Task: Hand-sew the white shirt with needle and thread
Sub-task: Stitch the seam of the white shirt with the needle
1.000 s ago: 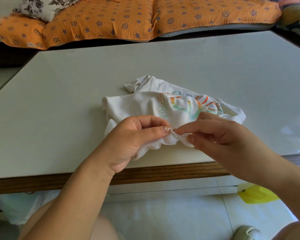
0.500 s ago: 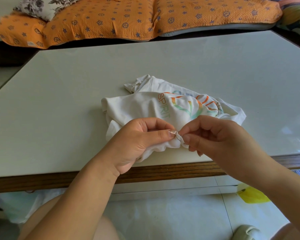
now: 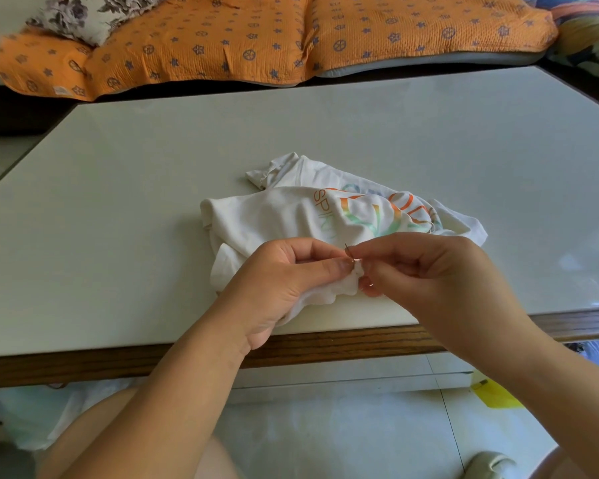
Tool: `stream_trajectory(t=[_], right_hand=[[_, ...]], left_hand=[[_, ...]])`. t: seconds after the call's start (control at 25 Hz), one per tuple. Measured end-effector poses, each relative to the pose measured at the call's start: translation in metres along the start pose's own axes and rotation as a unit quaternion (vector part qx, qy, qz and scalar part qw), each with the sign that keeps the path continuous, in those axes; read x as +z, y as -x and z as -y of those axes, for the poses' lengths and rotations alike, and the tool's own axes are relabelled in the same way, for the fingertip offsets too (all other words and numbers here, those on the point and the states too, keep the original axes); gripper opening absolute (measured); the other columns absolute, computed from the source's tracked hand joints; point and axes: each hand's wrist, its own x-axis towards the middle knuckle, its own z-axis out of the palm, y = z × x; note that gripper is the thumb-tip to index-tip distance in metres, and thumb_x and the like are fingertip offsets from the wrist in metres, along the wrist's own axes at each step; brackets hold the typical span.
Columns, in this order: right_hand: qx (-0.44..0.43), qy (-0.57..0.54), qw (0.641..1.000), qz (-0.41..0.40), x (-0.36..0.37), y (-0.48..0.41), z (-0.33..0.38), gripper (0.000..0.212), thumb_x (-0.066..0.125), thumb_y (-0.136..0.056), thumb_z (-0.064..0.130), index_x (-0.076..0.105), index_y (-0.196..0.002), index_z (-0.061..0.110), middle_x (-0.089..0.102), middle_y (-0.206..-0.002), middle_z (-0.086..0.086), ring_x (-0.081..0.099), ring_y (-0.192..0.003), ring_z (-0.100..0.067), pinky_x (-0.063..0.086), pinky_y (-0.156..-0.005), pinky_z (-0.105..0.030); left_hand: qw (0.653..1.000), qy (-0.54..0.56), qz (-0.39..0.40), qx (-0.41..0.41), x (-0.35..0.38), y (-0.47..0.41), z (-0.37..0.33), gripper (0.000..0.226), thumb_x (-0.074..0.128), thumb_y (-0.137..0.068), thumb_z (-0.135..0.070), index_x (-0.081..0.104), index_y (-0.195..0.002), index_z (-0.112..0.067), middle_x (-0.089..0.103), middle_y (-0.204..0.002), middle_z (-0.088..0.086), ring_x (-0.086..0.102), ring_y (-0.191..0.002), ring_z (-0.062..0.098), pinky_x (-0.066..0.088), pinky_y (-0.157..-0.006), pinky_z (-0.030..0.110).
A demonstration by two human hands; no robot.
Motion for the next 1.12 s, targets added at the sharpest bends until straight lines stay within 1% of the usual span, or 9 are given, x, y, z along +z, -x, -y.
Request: stream_trajectory(t=[0.16, 0.24, 0.36, 0.48, 0.6, 0.72, 0.8, 0.96, 1.12], right_hand=[[-0.005, 0.046, 0.999, -0.01, 0.002, -0.004, 0.001, 0.012, 0.07, -0.085, 0.021, 0.071, -0.078, 0.031, 0.071, -0.072, 0.016, 0.067, -0.071, -0.003, 0.054, -0.071, -0.022], [-0.002, 0.042, 0.997, -0.07, -0.002, -0.011, -0.001, 0.011, 0.066, -0.089, 0.021, 0.068, -0.08, 0.026, 0.071, -0.074, 0.014, 0.065, -0.065, -0.003, 0.05, -0.061, -0.02], [0.049, -0.16, 0.982, -0.09, -0.018, -0.028, 0.001, 0.012, 0.054, -0.097, 0.016, 0.057, -0.087, 0.011, 0.074, -0.08, 0.0, 0.063, -0.057, -0.013, 0.045, -0.049, -0.022], [0.136, -0.402, 0.905, -0.038, -0.032, -0.041, 0.002, 0.013, 0.045, -0.1, 0.012, 0.052, -0.088, 0.011, 0.072, -0.073, -0.008, 0.06, -0.049, -0.012, 0.047, -0.042, -0.018], [0.139, -0.485, 0.86, -0.071, -0.044, -0.055, -0.005, 0.014, 0.044, -0.1, 0.008, 0.052, -0.089, 0.009, 0.067, -0.065, -0.008, 0.072, -0.066, -0.02, 0.06, -0.06, -0.027], [0.08, -0.391, 0.905, -0.149, -0.057, -0.07, -0.016, 0.015, 0.045, -0.101, 0.012, 0.053, -0.089, 0.015, 0.068, -0.062, -0.005, 0.073, -0.087, -0.029, 0.058, -0.085, -0.043], [0.052, -0.273, 0.937, -0.21, -0.066, -0.078, -0.025, 0.015, 0.049, -0.1, 0.017, 0.054, -0.088, 0.023, 0.07, -0.062, 0.001, 0.073, -0.089, -0.022, 0.053, -0.092, -0.039], [-0.001, -0.031, 0.96, -0.278, -0.074, -0.085, -0.043, 0.012, 0.055, -0.097, 0.027, 0.056, -0.087, 0.035, 0.07, -0.068, 0.007, 0.07, -0.081, -0.023, 0.046, -0.073, -0.023], [0.002, 0.119, 0.96, -0.254, -0.08, -0.085, -0.059, 0.013, 0.051, -0.098, 0.028, 0.061, -0.105, 0.023, 0.07, -0.079, 0.004, 0.056, -0.062, -0.009, 0.037, -0.053, -0.019]], left_hand=[[0.999, -0.039, -0.01, 0.0, 0.004, 0.002, -0.001, 0.026, 0.076, -0.063, -0.03, 0.076, -0.084, -0.015, 0.076, -0.086, 0.005, 0.07, -0.084, 0.012, 0.053, -0.08, 0.023], [0.999, -0.051, -0.013, -0.004, 0.004, 0.003, -0.001, 0.022, 0.076, -0.061, -0.033, 0.077, -0.079, -0.021, 0.077, -0.086, 0.002, 0.069, -0.084, 0.01, 0.052, -0.08, 0.024], [0.998, -0.057, -0.002, -0.018, 0.003, 0.004, -0.002, 0.018, 0.076, -0.061, -0.033, 0.078, -0.076, -0.024, 0.076, -0.086, -0.002, 0.069, -0.084, 0.007, 0.051, -0.084, 0.023], [0.996, -0.082, 0.013, -0.032, 0.002, 0.004, -0.002, 0.02, 0.077, -0.061, -0.034, 0.08, -0.079, -0.025, 0.077, -0.09, -0.003, 0.069, -0.088, 0.005, 0.049, -0.09, 0.022], [0.991, -0.12, 0.03, -0.045, 0.001, 0.004, -0.001, 0.019, 0.078, -0.064, -0.035, 0.081, -0.08, -0.026, 0.078, -0.09, -0.002, 0.069, -0.09, 0.006, 0.049, -0.09, 0.022], [0.989, -0.136, 0.032, -0.059, -0.003, 0.005, -0.002, 0.004, 0.078, -0.076, -0.024, 0.08, -0.079, -0.023, 0.077, -0.086, -0.003, 0.068, -0.086, 0.003, 0.049, -0.087, 0.017], [0.987, -0.143, 0.035, -0.061, -0.005, 0.005, -0.003, 0.005, 0.076, -0.08, -0.019, 0.079, -0.078, -0.023, 0.077, -0.084, -0.004, 0.068, -0.085, 0.001, 0.048, -0.085, 0.014], [0.986, -0.148, 0.047, -0.06, -0.009, 0.005, -0.004, 0.008, 0.076, -0.077, -0.018, 0.079, -0.074, -0.024, 0.076, -0.081, -0.005, 0.067, -0.081, -0.001, 0.048, -0.078, 0.008], [0.983, -0.151, 0.078, -0.064, -0.017, 0.006, -0.007, 0.015, 0.086, -0.064, -0.029, 0.08, -0.076, -0.025, 0.076, -0.082, -0.002, 0.066, -0.083, 0.003, 0.046, -0.084, 0.016]])
